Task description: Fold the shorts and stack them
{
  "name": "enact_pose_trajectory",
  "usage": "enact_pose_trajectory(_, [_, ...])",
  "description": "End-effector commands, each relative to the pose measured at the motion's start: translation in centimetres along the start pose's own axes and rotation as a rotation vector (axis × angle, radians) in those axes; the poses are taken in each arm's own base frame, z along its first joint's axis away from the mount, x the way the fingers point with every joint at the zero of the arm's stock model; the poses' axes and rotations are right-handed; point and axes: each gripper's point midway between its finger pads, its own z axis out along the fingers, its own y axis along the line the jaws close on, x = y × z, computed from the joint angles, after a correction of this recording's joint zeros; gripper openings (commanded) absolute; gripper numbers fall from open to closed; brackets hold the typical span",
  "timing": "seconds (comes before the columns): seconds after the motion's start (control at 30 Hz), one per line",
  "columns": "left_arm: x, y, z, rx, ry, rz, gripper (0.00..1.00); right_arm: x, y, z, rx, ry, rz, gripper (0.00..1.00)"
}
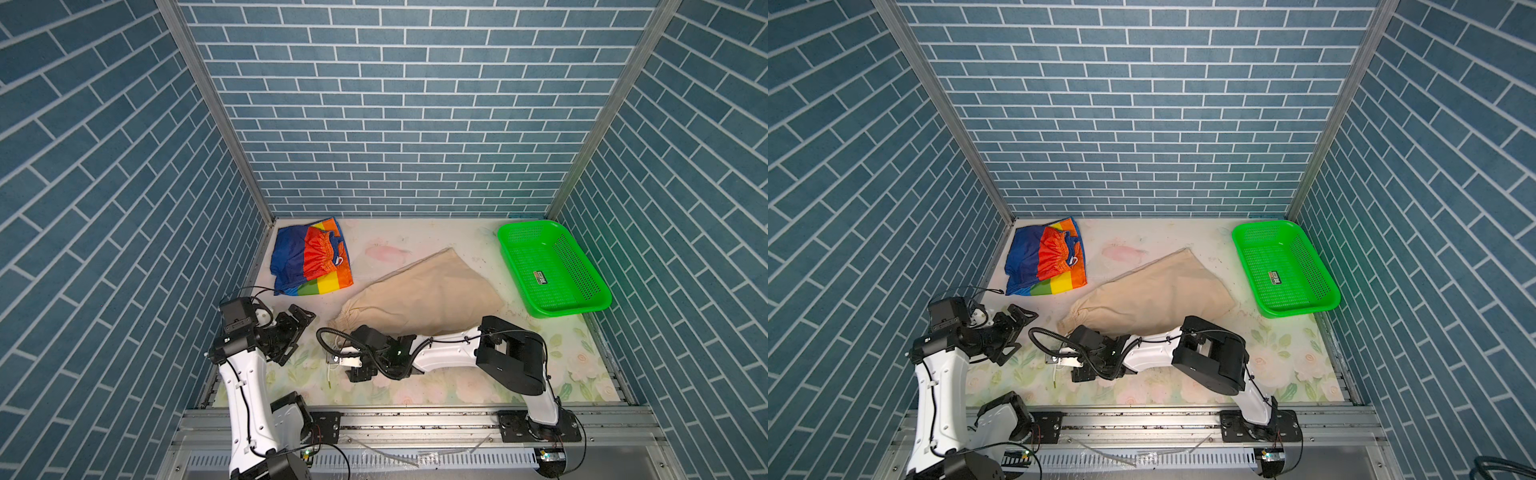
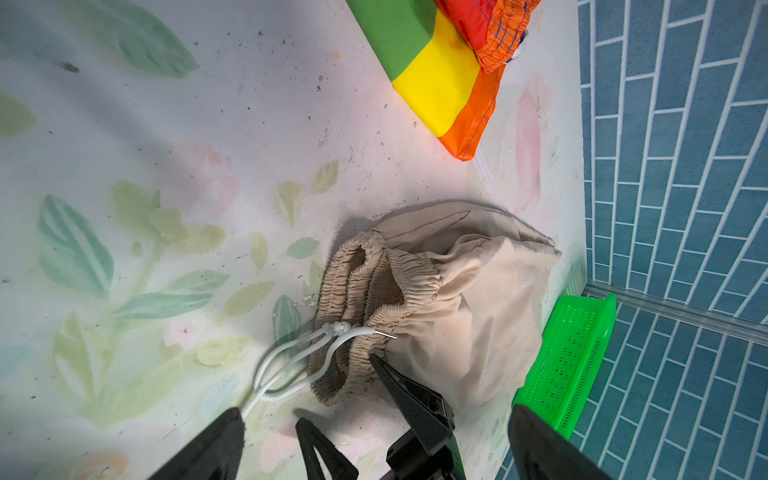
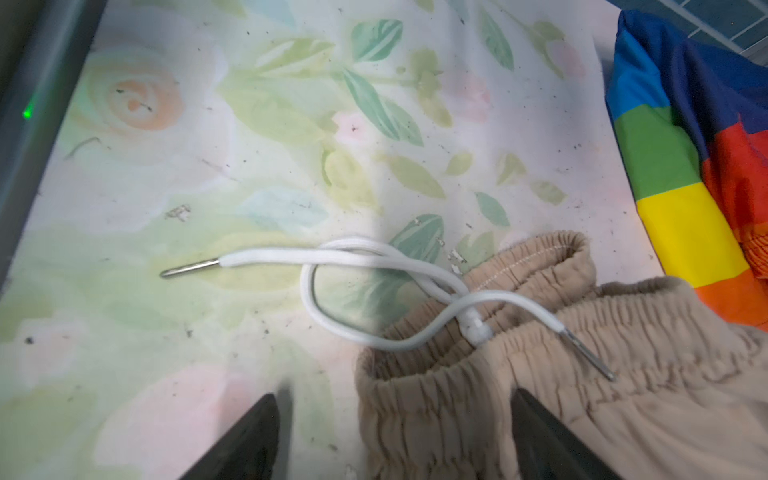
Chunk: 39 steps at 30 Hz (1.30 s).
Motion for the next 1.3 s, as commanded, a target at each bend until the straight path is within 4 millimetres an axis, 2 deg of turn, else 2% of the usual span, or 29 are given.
enact_pose_trajectory(0.0, [0.1, -0.4, -0.5, 0.008, -0.001, 0.013, 0.99, 0.0, -1.2, 0.7, 0.022, 0.015, 0.065, 0.65])
enact_pose_trajectory(0.07, [0.1, -0.3, -0.5, 0.006, -0.001, 0.011, 1.00, 0.1, -1.8, 0.8, 0.036, 0.014, 0.084, 0.40])
enact_pose_trajectory(0.13, [0.1, -0.1, -0.3, 0.002, 0.002, 0.010, 1.00, 0.2, -2.3, 0.8, 0.051, 0.016, 0.098, 0.00])
enact_pose_trajectory(0.3, [0.4, 0.8, 0.8, -0.005, 0.018, -0.019, 1.00, -0.3, -2.6, -0.5, 0.076, -0.030, 0.139, 0.00])
enact_pose_trajectory(0.4, [0.9, 2.1, 2.2, -0.012, 0.048, -0.058, 0.99, -0.5, -3.0, -1.5, 0.094, -0.056, 0.188, 0.00])
enact_pose_trajectory(0.53, [1.2, 2.4, 3.5, 0.019, 0.048, -0.066, 1.00, -1.0, -3.8, -3.2, 0.108, -0.115, 0.301, 0.00])
enact_pose_trajectory(0.77, [1.8, 1.2, 5.8, -0.024, 0.051, 0.033, 1.00, -1.7, -5.7, -5.3, 0.125, -0.217, 0.464, 0.00])
enact_pose_trajectory(0.83, [2.2, 0.9, 6.8, -0.034, 0.067, 0.038, 1.00, -1.8, -6.1, -5.4, 0.133, -0.224, 0.476, 0.00])
enact_pose_trajectory(0.97, [2.2, -0.1, 8.5, 0.053, 0.054, -0.013, 1.00, -1.6, -6.5, -5.7, 0.133, -0.240, 0.511, 0.00])
enact_pose_trajectory(1.13, [3.4, -0.4, 10.3, 0.059, 0.053, -0.015, 1.00, -1.7, -6.7, -6.2, 0.123, -0.264, 0.544, 0.00])
enact_pose_trajectory(1.27, [3.5, -1.7, 11.5, 0.117, 0.020, -0.021, 1.00, -1.5, -6.6, -6.2, 0.118, -0.263, 0.554, 0.00])
